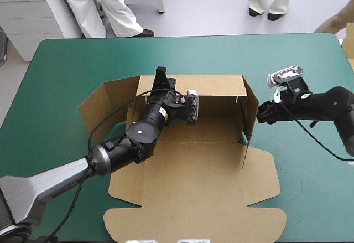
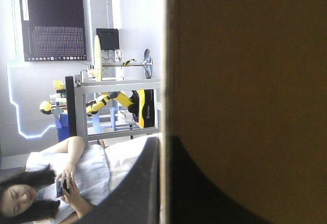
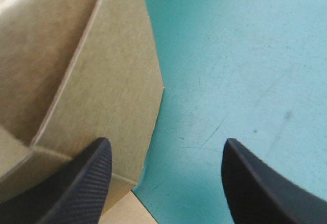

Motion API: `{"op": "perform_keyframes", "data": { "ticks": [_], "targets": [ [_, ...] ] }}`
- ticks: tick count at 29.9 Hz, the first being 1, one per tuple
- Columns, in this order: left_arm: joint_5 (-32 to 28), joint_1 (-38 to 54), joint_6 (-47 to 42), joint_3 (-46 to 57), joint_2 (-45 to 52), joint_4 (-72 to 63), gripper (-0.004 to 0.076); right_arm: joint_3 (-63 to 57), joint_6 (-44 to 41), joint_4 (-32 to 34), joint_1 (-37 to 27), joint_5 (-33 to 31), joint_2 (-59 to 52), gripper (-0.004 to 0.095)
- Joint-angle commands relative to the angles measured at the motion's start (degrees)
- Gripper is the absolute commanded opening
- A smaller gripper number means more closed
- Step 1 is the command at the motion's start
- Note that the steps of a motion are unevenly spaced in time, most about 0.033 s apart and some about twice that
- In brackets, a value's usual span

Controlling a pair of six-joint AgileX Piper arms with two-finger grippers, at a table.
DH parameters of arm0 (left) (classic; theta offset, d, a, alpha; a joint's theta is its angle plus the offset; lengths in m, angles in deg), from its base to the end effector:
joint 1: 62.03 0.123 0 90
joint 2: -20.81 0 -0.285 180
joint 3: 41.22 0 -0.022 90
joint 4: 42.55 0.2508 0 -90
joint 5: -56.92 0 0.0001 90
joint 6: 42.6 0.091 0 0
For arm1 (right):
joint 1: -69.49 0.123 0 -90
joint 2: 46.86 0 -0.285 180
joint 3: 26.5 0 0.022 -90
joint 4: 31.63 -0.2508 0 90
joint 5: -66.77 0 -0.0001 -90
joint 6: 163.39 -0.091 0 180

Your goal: Fold the box

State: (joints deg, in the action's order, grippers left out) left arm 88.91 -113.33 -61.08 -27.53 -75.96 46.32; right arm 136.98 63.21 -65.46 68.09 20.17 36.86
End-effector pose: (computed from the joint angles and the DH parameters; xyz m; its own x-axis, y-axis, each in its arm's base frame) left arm 0.2554 -0.2416 0.3111 0.2557 0.9571 -0.1361 0.3321 0.0453 0.9422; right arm 0.2720 0.0302 0.3181 -0.6410 -0.3252 -0.6952 -0.5043 0.8613 0.0622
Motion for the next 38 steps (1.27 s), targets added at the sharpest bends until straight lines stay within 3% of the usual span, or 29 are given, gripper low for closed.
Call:
{"op": "perform_keyframes", "data": {
  "ticks": [1,5,14,20,30,38],
  "targets": [
    [1.2,-0.3,-0.8,-1.6,2.4,2.8,-0.0032,-1.4,8.2,-6.1,-0.2,2.6,-4.6,0.0572],
    [1.2,-0.3,-0.8,-1.6,2.4,2.8,-0.0032,-3.9,15.5,-9.6,-0.2,2.8,-5.7,0.0572],
    [1.1,-0.3,-0.8,-1.6,2.4,2.4,-0.0032,-6.7,21.3,-11.2,-0.2,0.8,-5.7,0.058],
    [1.0,-0.3,-0.8,-1.6,2.4,2.4,-0.0032,-6.7,30.0,-18.7,-0.2,1.5,-5.5,0.0709],
    [1.2,-0.3,-0.9,-1.6,2.4,2.2,-0.0032,-6.7,32.4,-23.5,0.4,-2.4,-1.8,0.0729],
    [2.3,-0.3,-1.3,-1.6,2.4,1.7,-0.0032,-6.7,35.4,-28.4,0.4,-2.4,0.7,0.0835]
  ]
}}
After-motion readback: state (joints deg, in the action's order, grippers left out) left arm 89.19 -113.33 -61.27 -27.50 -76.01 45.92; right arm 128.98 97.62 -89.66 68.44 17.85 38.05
